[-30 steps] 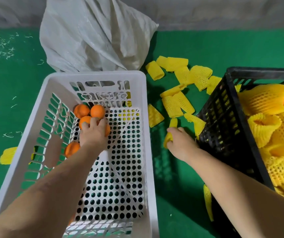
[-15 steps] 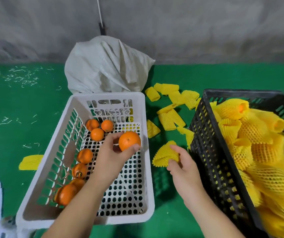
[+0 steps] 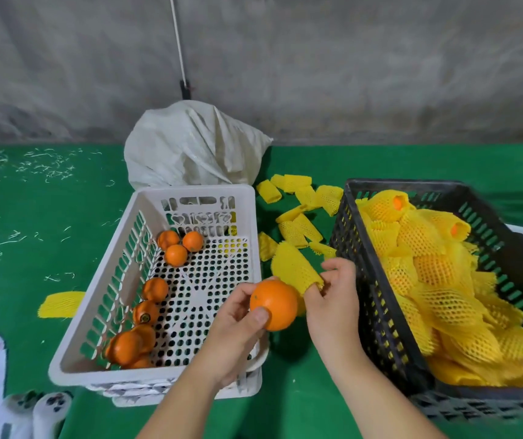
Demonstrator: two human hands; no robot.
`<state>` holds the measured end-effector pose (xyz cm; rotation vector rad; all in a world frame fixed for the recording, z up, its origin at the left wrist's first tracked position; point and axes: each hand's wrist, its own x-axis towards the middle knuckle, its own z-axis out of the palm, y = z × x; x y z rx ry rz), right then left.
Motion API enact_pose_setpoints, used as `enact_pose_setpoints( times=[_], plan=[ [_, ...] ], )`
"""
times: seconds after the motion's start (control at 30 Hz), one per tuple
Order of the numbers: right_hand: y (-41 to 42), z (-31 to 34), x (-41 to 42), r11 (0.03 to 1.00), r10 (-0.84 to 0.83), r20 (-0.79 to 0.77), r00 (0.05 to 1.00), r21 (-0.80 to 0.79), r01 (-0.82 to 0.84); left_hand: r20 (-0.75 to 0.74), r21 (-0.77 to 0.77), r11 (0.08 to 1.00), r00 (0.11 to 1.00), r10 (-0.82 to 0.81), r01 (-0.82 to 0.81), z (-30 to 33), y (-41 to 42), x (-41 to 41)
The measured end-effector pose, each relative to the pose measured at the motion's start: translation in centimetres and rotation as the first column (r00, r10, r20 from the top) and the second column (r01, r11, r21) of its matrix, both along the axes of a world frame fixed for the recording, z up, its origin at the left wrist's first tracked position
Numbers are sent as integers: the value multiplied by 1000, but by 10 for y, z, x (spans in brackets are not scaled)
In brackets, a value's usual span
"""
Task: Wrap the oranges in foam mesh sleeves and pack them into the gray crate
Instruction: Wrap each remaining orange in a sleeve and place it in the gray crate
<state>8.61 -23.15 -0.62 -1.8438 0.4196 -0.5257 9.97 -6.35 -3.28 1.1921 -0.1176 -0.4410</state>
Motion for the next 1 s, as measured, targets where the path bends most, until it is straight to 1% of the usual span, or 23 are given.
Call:
enact_pose_setpoints(
  times=[0.03, 0.1, 0.13, 0.2, 0.27, 0.5, 0.6, 0.7, 0.77, 0.87, 0.93, 1.0],
  plan=[
    [-1, -1, 1, 999, -5, -18, 1000, -44, 4, 7, -9, 998, 998, -66, 66, 0, 1, 0],
    [-2, -5, 3, 987, 52, -111, 992, -146, -68, -4, -1, 986, 986, -169, 169, 3, 0, -1],
    [-2, -8, 4, 982, 93, -171, 981, -148, -119, -16, 5, 980, 980, -198, 198, 5, 0, -2],
    [-3, -10, 3, 977, 170, -255, 952, -81, -196, -17, 15, 976, 976, -217, 217, 7, 1, -3],
    [-9, -10, 1, 966, 206, -289, 935, -91, -241, -9, 29, 981, 982, -191, 191, 10, 0, -4],
    [-26, 8, -9, 949, 280, -281, 918, -61, -308, 54, 78, 997, 999, -10, 6, 10, -9, -11],
    [-31, 15, -17, 916, 331, -283, 900, -135, -379, 76, 75, 995, 995, 62, -68, 12, -10, -12],
    [-29, 19, -21, 906, 320, -267, 909, -194, -376, 68, 29, 994, 992, 104, -106, 10, -11, -11],
    [-26, 20, -21, 919, 266, -247, 932, -227, -322, 77, 11, 996, 994, 82, -83, 10, -9, -12],
    [-25, 19, -21, 930, 165, -235, 958, -285, -230, 108, 22, 1000, 994, -14, 12, 10, -6, -14],
    [-23, 19, -21, 920, 139, -239, 961, -327, -215, 118, 57, 995, 990, -83, 76, 10, -6, -14],
    [-22, 19, -20, 904, 160, -245, 956, -354, -242, 118, 84, 991, 986, -113, 104, 8, -6, -13]
  ],
)
